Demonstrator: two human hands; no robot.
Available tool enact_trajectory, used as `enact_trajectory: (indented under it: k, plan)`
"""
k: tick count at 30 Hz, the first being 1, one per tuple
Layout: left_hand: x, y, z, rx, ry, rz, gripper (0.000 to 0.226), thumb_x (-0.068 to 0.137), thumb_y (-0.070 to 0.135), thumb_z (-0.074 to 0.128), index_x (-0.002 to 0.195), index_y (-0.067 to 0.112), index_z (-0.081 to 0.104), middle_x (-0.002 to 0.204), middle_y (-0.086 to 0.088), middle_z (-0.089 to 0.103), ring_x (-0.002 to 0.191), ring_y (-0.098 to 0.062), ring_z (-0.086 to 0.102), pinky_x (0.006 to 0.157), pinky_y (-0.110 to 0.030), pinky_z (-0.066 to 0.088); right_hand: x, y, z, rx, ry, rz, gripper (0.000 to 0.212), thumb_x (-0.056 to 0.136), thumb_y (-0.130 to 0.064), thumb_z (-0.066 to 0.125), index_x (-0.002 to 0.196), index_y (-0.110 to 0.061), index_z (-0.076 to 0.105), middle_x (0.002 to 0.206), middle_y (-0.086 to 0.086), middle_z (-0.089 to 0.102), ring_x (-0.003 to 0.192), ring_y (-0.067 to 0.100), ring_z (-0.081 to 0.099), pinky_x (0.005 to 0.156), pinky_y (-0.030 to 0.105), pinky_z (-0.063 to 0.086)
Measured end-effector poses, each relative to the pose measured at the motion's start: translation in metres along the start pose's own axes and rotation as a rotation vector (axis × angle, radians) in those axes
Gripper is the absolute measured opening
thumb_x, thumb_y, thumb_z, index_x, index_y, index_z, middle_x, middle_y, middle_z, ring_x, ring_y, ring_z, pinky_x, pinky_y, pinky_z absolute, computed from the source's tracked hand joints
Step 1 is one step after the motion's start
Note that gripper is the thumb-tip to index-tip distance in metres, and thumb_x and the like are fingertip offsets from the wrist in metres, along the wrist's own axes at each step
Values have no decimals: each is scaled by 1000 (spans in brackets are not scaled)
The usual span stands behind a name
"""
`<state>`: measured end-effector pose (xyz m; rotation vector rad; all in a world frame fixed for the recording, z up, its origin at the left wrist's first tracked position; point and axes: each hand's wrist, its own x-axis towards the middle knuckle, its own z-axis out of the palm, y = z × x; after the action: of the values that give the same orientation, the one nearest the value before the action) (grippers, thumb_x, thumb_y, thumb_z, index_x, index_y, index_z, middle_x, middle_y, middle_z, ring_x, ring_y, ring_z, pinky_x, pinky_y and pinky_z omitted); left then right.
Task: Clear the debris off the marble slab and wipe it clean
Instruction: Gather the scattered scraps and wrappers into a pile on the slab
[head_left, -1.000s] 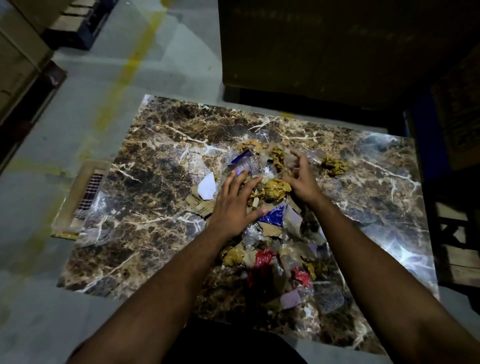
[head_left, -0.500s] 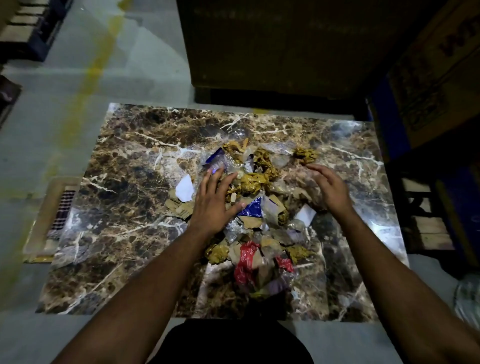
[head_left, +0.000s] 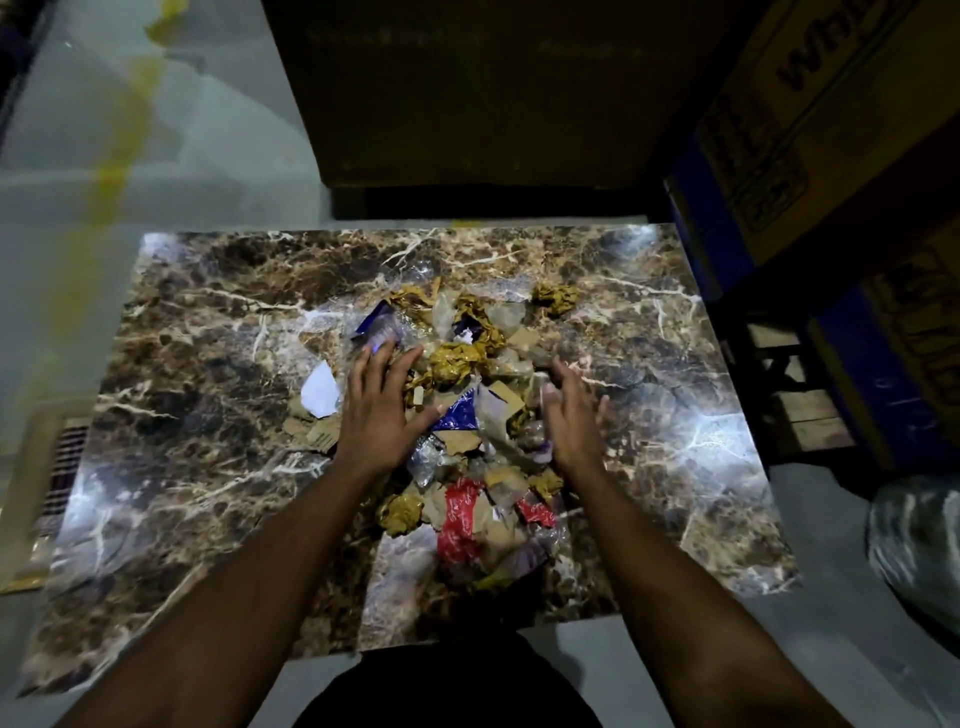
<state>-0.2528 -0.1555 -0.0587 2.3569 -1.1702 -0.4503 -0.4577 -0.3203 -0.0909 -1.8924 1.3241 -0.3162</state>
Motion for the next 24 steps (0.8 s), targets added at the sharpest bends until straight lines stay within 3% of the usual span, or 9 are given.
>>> enact_trajectory:
  k: [2, 4, 5, 9, 13, 17, 20, 24]
  plan:
    - [-1, -1, 0, 3, 5, 4, 79, 89, 69, 55, 154, 40, 23, 167, 1, 12, 153, -28, 3, 118, -58, 19, -2, 2, -6, 118, -32, 11, 60, 97, -63, 26, 151, -40, 38, 158, 3, 43, 149, 28, 30, 122, 60, 13]
    - [-1, -2, 0, 10, -4, 1, 78, 89, 69, 55, 154, 40, 22, 167, 1, 11, 153, -28, 2, 118, -59, 18, -16, 13, -20, 241, 27, -11, 61, 97, -62, 32, 151, -35, 41, 154, 4, 47, 141, 26, 42, 110, 44, 37]
    - [-1, -2, 0, 16, -8, -2, 79, 89, 69, 54, 154, 40, 22, 167, 1, 10, 153, -28, 2, 119, -59, 18, -28, 20, -28, 262, 89, -28, 61, 98, -60, 34, 152, -34, 41, 153, 3, 48, 137, 23, 47, 105, 39, 41]
    - [-1, -1, 0, 22, -15, -7, 79, 89, 69, 53, 155, 40, 21, 167, 1, 9, 153, -28, 0, 119, -58, 17, -104, 55, -27, 140, 207, 0, 58, 103, -48, 34, 157, -27, 32, 162, -5, 33, 142, 8, 32, 116, 43, 30]
    - [-2, -2, 1, 21, -10, -4, 80, 89, 70, 52, 155, 39, 21, 167, 0, 9, 153, -28, 0, 119, -58, 17, -163, 57, 32, -109, 156, 67, 69, 101, -53, 18, 162, -21, 13, 170, -1, 9, 156, 17, 9, 126, 49, 3]
    - [-2, -3, 0, 23, 3, 15, 79, 89, 69, 53, 155, 38, 22, 167, 0, 10, 153, -28, 1, 120, -57, 17, -153, 13, 82, 19, 233, 108, 77, 100, -53, 25, 160, -8, 11, 169, 12, 14, 154, 27, 17, 125, 54, 16]
    - [-1, -5, 2, 47, 4, 20, 80, 89, 71, 50, 155, 37, 21, 167, 0, 10, 153, -29, 1, 120, -56, 16, -124, -19, 96, 202, 336, 150, 78, 102, -56, 22, 161, -10, 5, 170, 10, 5, 155, 28, 16, 123, 55, 26]
    - [-1, -7, 3, 68, 7, 27, 80, 90, 75, 45, 155, 38, 19, 167, 2, 9, 153, -29, 2, 119, -55, 16, -92, -35, 98, 265, 366, 18, 72, 105, -49, 27, 163, -14, 4, 171, 3, -3, 157, 25, 11, 121, 54, 30]
